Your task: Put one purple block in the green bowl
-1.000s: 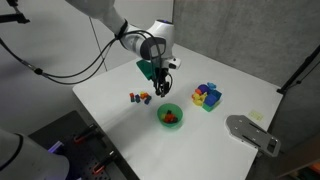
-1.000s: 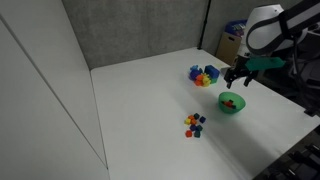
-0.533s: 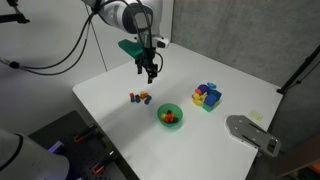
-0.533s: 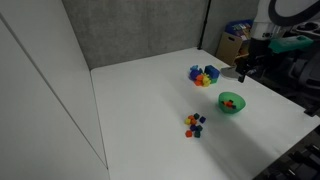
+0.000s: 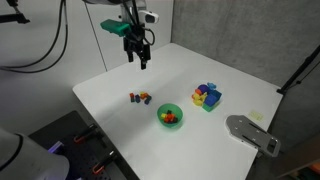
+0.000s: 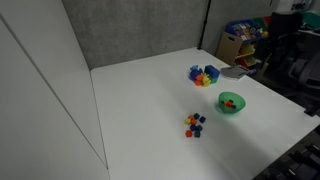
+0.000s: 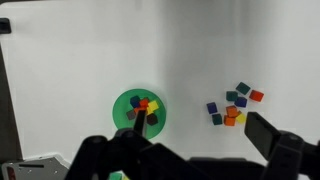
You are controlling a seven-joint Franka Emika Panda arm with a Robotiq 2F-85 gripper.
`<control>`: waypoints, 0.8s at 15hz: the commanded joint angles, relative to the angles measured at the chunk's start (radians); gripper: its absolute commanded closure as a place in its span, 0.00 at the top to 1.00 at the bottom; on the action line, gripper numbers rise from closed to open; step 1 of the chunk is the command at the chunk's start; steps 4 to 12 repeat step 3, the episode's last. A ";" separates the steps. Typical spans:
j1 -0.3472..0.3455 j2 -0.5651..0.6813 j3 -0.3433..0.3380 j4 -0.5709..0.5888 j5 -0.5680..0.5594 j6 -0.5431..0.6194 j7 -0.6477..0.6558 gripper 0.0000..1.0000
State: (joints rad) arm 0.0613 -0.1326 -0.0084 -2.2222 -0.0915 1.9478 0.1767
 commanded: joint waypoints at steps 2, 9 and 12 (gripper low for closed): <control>-0.018 -0.025 0.022 -0.018 0.003 -0.002 -0.003 1.00; -0.018 -0.031 0.023 -0.024 0.003 -0.002 -0.003 1.00; -0.018 -0.031 0.023 -0.024 0.003 -0.002 -0.003 1.00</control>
